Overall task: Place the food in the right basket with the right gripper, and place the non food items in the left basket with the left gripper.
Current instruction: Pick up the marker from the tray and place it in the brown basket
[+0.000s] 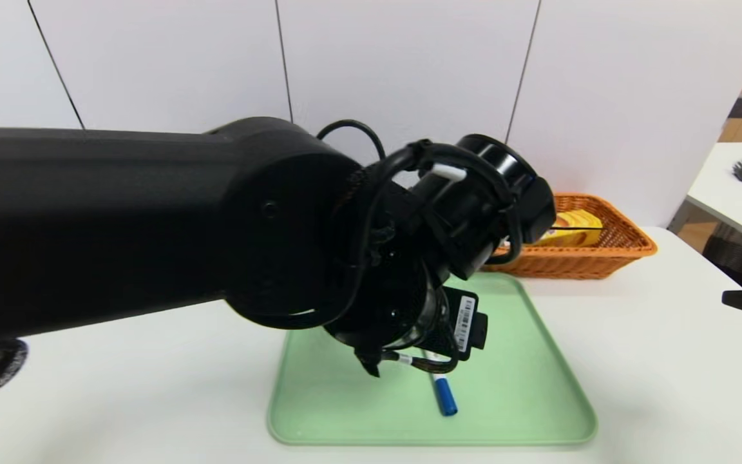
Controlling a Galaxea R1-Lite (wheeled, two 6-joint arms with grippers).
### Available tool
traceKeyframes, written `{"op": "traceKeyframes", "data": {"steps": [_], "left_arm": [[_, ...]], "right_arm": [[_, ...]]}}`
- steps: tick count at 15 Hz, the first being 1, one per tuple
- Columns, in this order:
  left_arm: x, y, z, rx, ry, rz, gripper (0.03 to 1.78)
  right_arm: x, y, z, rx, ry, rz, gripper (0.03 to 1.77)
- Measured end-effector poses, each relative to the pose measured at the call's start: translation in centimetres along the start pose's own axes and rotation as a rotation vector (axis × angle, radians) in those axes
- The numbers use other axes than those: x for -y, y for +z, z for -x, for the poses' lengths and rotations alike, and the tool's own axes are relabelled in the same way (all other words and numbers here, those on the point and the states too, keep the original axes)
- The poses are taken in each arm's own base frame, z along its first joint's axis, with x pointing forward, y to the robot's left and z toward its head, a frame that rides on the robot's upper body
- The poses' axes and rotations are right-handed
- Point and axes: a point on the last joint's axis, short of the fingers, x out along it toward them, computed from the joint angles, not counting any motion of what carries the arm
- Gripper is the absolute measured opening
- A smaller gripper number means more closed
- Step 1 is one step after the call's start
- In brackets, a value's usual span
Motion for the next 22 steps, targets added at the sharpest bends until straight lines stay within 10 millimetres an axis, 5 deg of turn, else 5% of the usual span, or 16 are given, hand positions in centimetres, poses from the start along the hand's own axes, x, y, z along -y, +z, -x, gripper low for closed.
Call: {"op": "traceKeyframes", "data": {"steps": [8,22], "left_arm": [[2.1,-1.8,-7.0,-0.070,0.207,0.134,1.69],[3.8,-2.9,-8.7,0.014,0.258,0.159,1.69]], "right_arm": [[0.2,0.0,1.2,0.039,0.000,-0.008,1.69],[1.0,-2.1,4.3,0.081,0.003,-0.011,1.70]]}}
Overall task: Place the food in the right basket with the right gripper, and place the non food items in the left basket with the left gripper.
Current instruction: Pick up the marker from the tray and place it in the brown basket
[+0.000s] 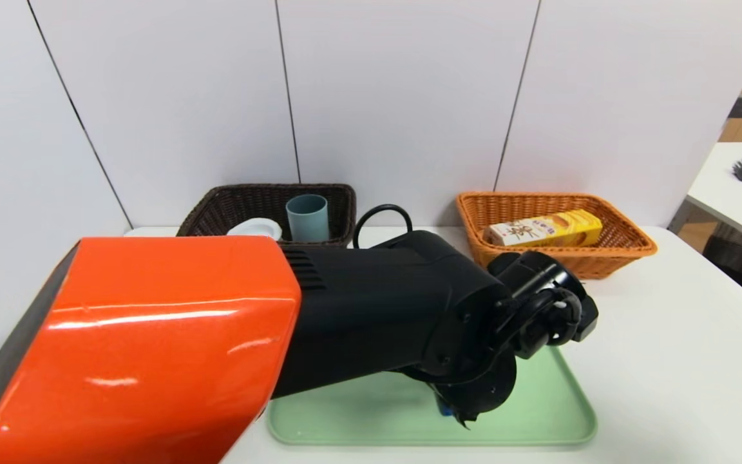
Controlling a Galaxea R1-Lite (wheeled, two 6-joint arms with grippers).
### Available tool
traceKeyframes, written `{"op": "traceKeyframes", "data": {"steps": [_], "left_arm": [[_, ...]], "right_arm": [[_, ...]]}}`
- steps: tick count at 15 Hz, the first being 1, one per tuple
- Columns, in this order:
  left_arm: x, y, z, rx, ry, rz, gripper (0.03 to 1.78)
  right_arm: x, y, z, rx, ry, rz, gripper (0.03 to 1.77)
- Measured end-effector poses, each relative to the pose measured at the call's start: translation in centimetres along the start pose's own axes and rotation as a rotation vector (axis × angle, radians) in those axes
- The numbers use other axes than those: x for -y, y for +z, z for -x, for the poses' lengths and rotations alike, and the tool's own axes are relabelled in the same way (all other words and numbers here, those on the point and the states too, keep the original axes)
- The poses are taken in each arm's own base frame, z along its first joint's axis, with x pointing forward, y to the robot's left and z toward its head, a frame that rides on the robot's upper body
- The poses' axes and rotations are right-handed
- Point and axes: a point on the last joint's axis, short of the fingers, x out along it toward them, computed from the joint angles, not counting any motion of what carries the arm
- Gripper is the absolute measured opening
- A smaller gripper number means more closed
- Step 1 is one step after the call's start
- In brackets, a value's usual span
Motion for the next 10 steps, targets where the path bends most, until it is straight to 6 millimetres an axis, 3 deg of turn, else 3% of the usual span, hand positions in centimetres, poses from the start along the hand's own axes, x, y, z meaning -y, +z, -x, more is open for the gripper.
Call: {"op": "traceKeyframes", "data": {"steps": [10], "left_arm": [[0.6,-0.8,-1.6,-0.013,0.022,-0.015,1.69]], "right_arm": [[0.1,-0.2,0.3,0.010,0.000,-0.002,1.70]]}}
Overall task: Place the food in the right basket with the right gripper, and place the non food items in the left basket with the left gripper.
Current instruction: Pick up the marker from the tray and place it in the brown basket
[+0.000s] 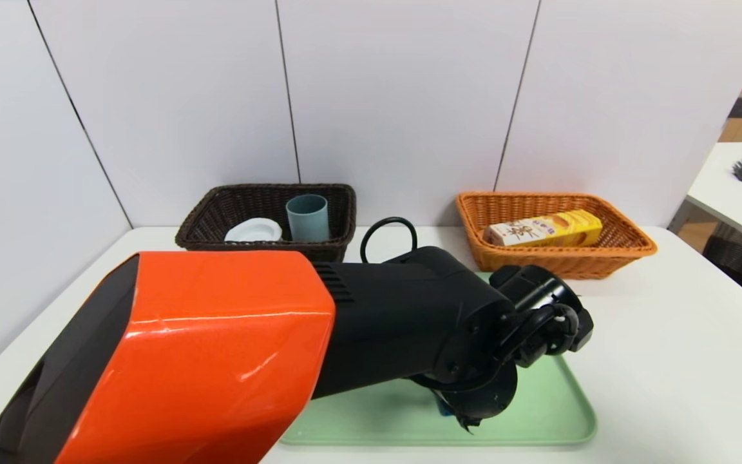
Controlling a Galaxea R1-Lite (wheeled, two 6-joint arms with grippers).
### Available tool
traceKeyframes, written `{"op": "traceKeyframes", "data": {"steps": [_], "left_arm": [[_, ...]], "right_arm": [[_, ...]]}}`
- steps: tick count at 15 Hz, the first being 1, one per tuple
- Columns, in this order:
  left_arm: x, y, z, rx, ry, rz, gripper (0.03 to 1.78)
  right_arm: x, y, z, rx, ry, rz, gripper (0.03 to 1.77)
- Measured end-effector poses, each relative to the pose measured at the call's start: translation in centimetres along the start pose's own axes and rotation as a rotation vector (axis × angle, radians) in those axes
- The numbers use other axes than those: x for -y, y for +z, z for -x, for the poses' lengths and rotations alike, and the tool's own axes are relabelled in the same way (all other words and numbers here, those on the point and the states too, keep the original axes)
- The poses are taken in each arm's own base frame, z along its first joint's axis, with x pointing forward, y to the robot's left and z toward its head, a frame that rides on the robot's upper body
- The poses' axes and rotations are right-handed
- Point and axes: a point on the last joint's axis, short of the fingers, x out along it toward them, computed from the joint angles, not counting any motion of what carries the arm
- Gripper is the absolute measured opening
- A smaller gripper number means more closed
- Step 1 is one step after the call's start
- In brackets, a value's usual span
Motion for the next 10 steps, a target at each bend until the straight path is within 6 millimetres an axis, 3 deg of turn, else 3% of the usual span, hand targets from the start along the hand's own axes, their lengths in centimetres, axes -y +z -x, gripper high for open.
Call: {"op": "traceKeyframes", "data": {"steps": [10], "left_arm": [[-0.01,-0.14,-0.72,-0.008,0.014,-0.001,1.69]], "right_arm": [[0.00,0.02,0.06,0.003,0.003,0.002,1.70]]}}
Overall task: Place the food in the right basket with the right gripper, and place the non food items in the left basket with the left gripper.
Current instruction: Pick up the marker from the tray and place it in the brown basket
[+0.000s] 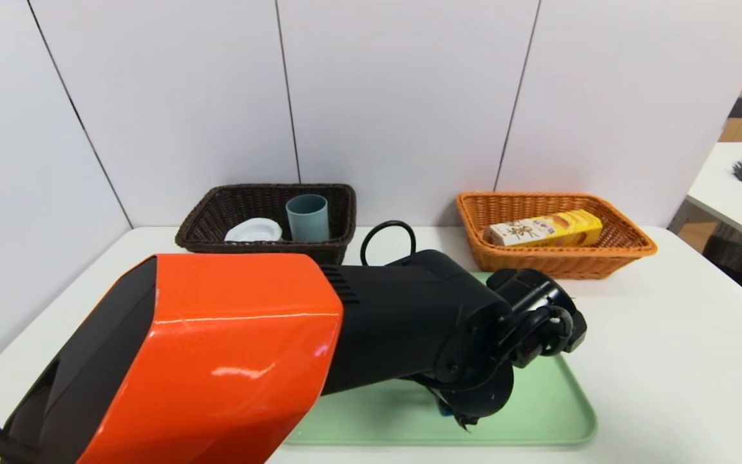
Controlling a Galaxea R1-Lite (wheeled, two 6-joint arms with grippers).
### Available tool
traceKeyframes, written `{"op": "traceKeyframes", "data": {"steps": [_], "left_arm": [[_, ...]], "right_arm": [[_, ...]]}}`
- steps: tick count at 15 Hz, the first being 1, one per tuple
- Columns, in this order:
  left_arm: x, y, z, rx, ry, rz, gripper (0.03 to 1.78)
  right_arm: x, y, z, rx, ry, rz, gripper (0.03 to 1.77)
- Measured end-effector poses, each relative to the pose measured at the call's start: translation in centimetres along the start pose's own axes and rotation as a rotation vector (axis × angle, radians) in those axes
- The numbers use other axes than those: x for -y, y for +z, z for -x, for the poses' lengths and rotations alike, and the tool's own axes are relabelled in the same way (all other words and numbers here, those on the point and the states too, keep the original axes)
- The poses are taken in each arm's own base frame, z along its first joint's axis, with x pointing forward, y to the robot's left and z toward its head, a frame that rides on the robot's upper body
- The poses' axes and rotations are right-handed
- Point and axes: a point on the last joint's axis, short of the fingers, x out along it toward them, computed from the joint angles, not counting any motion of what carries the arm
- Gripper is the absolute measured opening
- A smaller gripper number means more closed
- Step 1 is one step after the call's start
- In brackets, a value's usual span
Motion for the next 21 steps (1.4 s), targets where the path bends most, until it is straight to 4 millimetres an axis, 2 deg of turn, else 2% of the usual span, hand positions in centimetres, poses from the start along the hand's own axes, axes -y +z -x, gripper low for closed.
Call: {"op": "traceKeyframes", "data": {"steps": [9,13,16,18,21], "left_arm": [[0.2,-0.3,-0.5,-0.007,0.008,-0.007,1.69],[0.2,-0.5,-0.7,-0.010,0.012,-0.013,1.09],[0.1,-0.3,-0.9,-0.013,0.017,-0.007,0.77],[-0.2,0.0,-1.3,-0.013,0.025,0.003,0.15],[-0.6,0.3,-1.6,-0.014,0.034,0.015,0.15]], "right_arm": [[0.0,0.1,0.0,0.003,0.000,-0.001,1.70],[0.0,0.2,0.0,0.007,0.001,0.005,1.70],[-0.1,0.3,0.1,0.015,0.005,0.006,1.70],[-0.1,0.5,0.2,0.019,0.005,0.005,1.70],[-0.1,0.7,0.4,0.028,0.007,0.006,1.70]]}}
